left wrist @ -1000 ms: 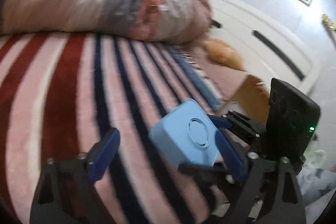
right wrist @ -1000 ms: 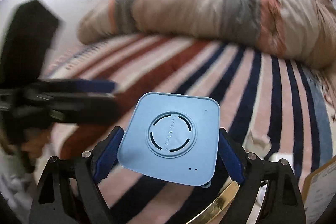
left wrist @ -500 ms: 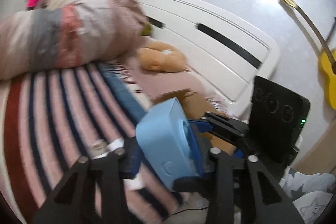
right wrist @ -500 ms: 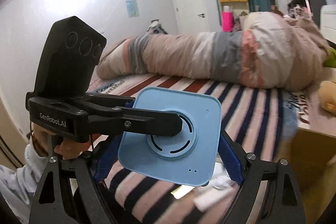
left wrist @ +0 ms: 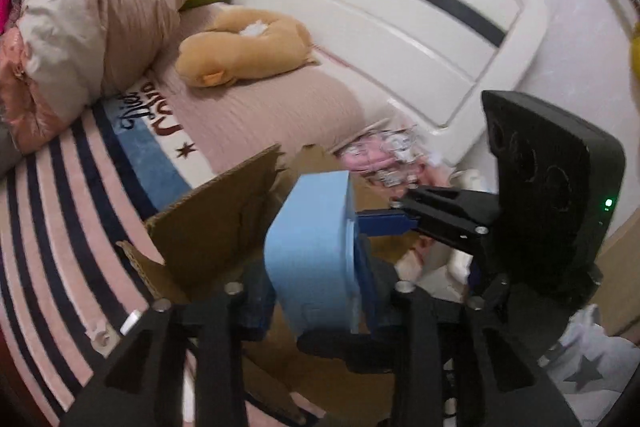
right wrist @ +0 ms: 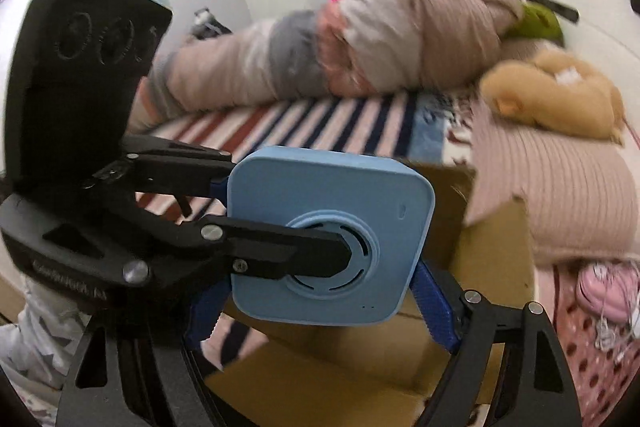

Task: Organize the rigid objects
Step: 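Carry the blue case into the cardboard box and open the right tool, then grasp the gold bar-shaped item with the right tool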

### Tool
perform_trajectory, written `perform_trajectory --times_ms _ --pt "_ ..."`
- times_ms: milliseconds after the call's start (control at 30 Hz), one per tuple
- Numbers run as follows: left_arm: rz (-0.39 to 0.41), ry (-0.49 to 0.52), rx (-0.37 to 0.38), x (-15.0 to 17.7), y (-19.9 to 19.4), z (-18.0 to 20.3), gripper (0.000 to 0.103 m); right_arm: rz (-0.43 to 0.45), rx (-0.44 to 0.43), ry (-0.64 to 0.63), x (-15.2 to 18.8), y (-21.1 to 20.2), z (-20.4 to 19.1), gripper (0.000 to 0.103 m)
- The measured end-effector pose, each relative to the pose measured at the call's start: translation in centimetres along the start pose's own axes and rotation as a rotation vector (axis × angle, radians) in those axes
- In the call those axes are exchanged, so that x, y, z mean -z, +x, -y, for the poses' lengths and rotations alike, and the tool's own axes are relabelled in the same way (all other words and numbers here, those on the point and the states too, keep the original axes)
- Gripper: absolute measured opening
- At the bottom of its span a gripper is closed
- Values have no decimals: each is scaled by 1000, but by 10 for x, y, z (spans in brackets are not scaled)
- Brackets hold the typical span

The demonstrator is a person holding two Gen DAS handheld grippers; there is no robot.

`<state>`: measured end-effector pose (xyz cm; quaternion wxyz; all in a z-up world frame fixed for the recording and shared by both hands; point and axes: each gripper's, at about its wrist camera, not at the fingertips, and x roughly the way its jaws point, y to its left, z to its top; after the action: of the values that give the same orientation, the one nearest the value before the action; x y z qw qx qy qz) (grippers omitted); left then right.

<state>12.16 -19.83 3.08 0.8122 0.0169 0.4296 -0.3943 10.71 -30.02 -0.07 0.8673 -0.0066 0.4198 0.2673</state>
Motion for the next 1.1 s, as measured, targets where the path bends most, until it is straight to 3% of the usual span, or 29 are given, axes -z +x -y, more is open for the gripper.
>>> perform_trajectory --times_ms 67,133,200,367,433,533,733,767,900,1033,1100 --pt "6 12 -39 2 -1 -1 63 -16 38 3 2 3 7 82" --pt "24 7 -65 4 -8 -7 72 -12 55 1 6 1 7 91" --pt "44 -3 -76 7 -19 -15 73 -4 63 -3 8 -1 8 102" --pt "117 -34 -145 17 -50 -37 75 11 110 -40 7 -3 -12 103" --pt "163 -53 -203 30 -71 -48 80 34 115 -55 7 -3 -22 103" --pt "231 -84 -316 55 -102 -64 86 134 97 -91 8 -8 -50 103" --pt "262 -141 -454 115 -138 -109 86 194 -8 -248 7 0 -126 102" --pt "263 -153 -462 123 -141 -116 86 197 -29 -269 9 5 -140 98" --pt "253 -186 -477 162 -146 -148 86 155 -118 -292 28 37 -181 64" --pt "212 -213 -452 187 -126 -181 86 27 -176 -183 57 101 -192 53" --pt "188 -227 -445 195 -112 -193 86 -37 -155 -109 71 133 -187 44"
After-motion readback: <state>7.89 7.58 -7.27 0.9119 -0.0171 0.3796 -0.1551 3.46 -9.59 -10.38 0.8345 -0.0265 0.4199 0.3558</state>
